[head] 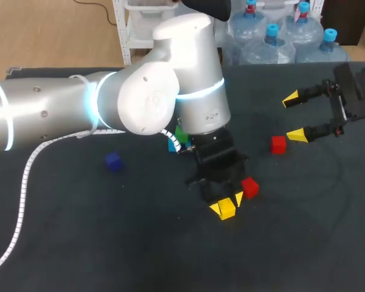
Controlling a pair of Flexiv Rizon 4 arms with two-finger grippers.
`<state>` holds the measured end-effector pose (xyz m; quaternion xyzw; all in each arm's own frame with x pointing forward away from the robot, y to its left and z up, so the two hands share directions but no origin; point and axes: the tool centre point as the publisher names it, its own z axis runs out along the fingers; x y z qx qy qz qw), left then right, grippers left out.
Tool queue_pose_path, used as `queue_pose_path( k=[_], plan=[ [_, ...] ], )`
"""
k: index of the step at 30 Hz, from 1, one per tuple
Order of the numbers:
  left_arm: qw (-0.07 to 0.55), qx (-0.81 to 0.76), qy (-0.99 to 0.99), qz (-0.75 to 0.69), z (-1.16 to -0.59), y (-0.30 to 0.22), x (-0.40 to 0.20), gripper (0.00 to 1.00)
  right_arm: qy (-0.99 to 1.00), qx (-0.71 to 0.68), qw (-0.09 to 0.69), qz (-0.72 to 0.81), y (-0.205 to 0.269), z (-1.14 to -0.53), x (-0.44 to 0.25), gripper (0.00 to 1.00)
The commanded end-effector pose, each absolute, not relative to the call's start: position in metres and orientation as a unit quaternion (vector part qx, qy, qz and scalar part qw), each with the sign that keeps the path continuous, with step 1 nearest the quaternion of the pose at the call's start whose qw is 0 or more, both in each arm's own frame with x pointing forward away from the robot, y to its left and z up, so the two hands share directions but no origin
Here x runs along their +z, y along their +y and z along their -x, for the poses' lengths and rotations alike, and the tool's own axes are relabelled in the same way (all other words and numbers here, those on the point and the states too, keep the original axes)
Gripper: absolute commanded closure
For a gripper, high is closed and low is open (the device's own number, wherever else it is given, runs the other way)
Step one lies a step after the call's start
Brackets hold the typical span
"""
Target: Place the blue cubes, place green cubes on the blue cubes, place the yellow cubes on the green cubes, then place the red cubes on the yellow cubes, and place purple cube on the red cubes.
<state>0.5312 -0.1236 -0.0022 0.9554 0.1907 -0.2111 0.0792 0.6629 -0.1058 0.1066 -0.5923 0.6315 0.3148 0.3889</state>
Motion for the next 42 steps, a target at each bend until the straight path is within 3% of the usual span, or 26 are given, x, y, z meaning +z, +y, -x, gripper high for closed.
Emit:
queue_pose_path(
  k=[1,6,9,10,11,32,42],
  plan=[
    [0.076,-0.212,0.190,-0.956,-0.534,-0.125,-0.002,0.68,0.631,0.315,0.390,0.592,-0.105,-0.663,0.106,0.00],
    [0.078,-0.210,0.193,-0.955,-0.535,-0.125,-0.002,0.73,0.631,0.315,0.390,0.592,-0.105,-0.663,0.106,0.00],
    [0.081,-0.208,0.197,-0.955,-0.535,-0.124,0.000,0.89,0.631,0.315,0.390,0.592,-0.105,-0.663,0.106,0.00],
    [0.082,-0.206,0.199,-0.955,-0.536,-0.123,0.000,0.99,0.631,0.315,0.390,0.592,-0.105,-0.663,0.106,0.00],
    [0.083,-0.205,0.201,-0.954,-0.536,-0.123,0.001,1.00,0.631,0.315,0.390,0.592,-0.105,-0.663,0.106,0.00],
    [0.164,-0.163,0.388,-0.892,-0.566,-0.064,0.087,1.00,0.631,0.315,0.390,0.592,-0.105,-0.663,0.106,0.00],
    [0.213,-0.100,0.567,-0.789,-0.618,-0.017,0.124,1.00,0.631,0.315,0.390,0.592,-0.105,-0.663,0.106,0.00]
  ],
)
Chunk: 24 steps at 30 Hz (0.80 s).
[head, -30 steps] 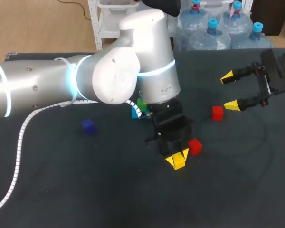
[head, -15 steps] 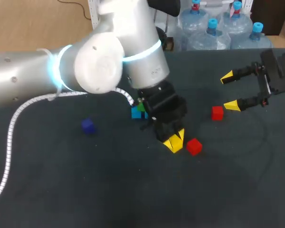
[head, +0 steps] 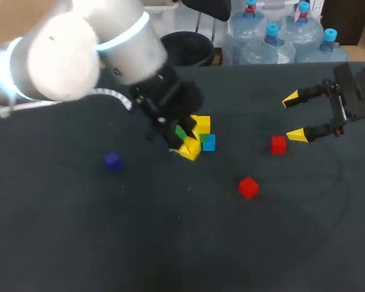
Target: Place the blue cubes, place green cubes on the blue cubes, place the yellow cubes on the green cubes, then place the red cubes on the yellow cubes, and place purple cube on the red cubes.
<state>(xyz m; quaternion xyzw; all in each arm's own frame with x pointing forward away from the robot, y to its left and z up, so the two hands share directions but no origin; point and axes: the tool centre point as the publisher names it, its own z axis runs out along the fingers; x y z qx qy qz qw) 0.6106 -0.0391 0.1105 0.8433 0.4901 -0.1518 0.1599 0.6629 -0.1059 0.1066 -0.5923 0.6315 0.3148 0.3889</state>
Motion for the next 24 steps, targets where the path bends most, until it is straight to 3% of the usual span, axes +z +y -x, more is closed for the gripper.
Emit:
queue_pose_path(
  k=[1,9,24],
  plan=[
    [0.217,-0.098,0.581,-0.778,-0.624,-0.012,0.125,1.00,0.631,0.315,0.390,0.592,-0.105,-0.663,0.106,0.00],
    [0.240,-0.090,0.634,-0.729,-0.653,0.016,0.131,1.00,0.631,0.315,0.390,0.592,-0.105,-0.663,0.106,0.00],
    [0.204,-0.074,0.675,-0.706,-0.685,0.012,0.106,1.00,0.631,0.315,0.390,0.592,-0.105,-0.663,0.106,0.00]
  ],
)
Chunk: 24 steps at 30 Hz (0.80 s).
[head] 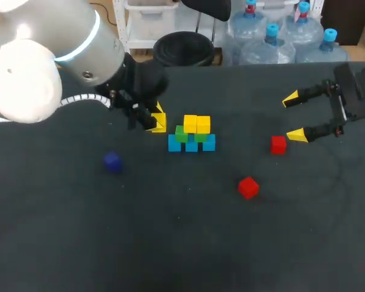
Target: Place the blue cubes, place green cubes on the blue cubes, place the yellow cubes on the green cubes, then place the red cubes on the yellow cubes, and place purple cube on the red cubes.
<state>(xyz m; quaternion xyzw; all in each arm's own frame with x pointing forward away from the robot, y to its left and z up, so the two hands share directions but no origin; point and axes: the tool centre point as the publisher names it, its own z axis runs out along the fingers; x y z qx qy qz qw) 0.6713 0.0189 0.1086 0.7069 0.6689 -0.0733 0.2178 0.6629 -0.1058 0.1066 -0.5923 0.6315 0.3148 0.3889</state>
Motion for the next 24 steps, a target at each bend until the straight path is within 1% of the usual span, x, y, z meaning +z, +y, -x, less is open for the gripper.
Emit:
queue_pose_path(
  k=[1,9,24],
  plan=[
    [0.203,-0.073,0.674,-0.707,-0.686,0.012,0.106,1.00,0.631,0.315,0.390,0.592,-0.105,-0.663,0.106,0.00],
    [0.207,-0.081,0.681,-0.698,-0.694,0.013,0.102,1.00,0.631,0.315,0.390,0.592,-0.105,-0.663,0.106,0.00],
    [0.206,-0.106,0.679,-0.697,-0.706,-0.002,0.090,1.00,0.631,0.315,0.390,0.592,-0.105,-0.663,0.106,0.00]
  ],
)
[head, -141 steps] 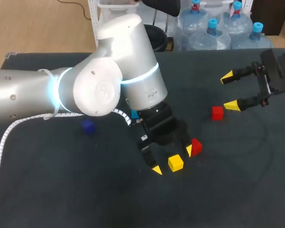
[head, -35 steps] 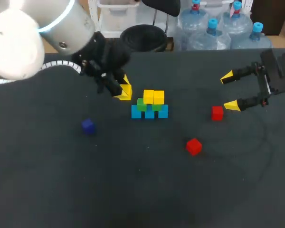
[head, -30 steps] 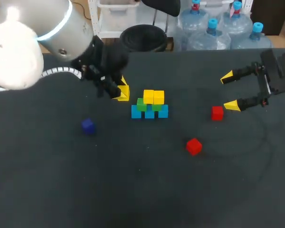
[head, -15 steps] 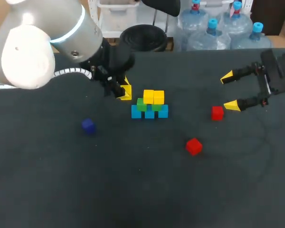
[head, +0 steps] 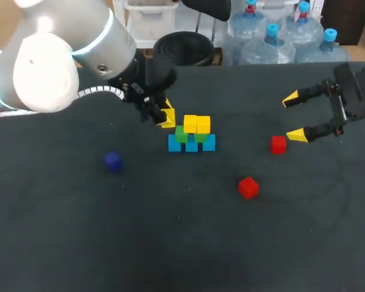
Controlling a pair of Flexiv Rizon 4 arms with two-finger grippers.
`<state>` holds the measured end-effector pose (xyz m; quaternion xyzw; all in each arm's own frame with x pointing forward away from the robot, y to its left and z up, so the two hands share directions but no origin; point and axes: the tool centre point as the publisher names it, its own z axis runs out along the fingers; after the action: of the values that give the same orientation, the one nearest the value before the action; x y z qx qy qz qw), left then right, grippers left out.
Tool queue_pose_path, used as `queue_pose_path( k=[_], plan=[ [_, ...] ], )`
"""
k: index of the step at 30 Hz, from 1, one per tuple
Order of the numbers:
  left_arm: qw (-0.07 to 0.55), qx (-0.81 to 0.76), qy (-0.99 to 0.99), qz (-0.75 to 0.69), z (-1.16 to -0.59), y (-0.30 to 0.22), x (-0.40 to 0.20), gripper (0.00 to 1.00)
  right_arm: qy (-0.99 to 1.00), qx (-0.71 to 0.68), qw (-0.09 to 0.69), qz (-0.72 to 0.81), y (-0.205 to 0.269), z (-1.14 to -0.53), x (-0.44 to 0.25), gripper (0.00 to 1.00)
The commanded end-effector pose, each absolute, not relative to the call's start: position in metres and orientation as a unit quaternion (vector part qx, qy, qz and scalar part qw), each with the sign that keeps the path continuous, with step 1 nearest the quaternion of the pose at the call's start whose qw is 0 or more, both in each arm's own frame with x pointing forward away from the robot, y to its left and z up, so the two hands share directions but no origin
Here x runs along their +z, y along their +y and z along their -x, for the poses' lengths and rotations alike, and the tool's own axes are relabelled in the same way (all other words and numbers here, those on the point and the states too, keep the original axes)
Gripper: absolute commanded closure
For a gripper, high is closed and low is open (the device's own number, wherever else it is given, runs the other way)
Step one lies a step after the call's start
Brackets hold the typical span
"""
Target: Place the blue cubes, place green cubes on the blue cubes, place the yellow cubes on the green cubes, then place the red cubes on the yellow cubes, and place purple cube on the red cubes.
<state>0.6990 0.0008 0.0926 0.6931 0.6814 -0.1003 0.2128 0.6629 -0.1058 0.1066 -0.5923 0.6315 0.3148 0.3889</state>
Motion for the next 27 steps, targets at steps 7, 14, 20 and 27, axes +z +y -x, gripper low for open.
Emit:
queue_pose_path(
  k=[7,14,20,27],
  plan=[
    [0.194,-0.113,0.674,-0.704,-0.711,-0.002,0.085,1.00,0.631,0.315,0.390,0.592,-0.105,-0.663,0.106,0.00],
    [0.188,-0.112,0.670,-0.709,-0.713,-0.002,0.079,1.00,0.631,0.315,0.390,0.592,-0.105,-0.663,0.106,0.00],
    [0.184,-0.114,0.670,-0.710,-0.715,-0.003,0.074,1.00,0.631,0.315,0.390,0.592,-0.105,-0.663,0.106,0.00],
    [0.184,-0.116,0.668,-0.711,-0.719,-0.006,0.072,1.00,0.631,0.315,0.390,0.592,-0.105,-0.663,0.106,0.00]
  ],
)
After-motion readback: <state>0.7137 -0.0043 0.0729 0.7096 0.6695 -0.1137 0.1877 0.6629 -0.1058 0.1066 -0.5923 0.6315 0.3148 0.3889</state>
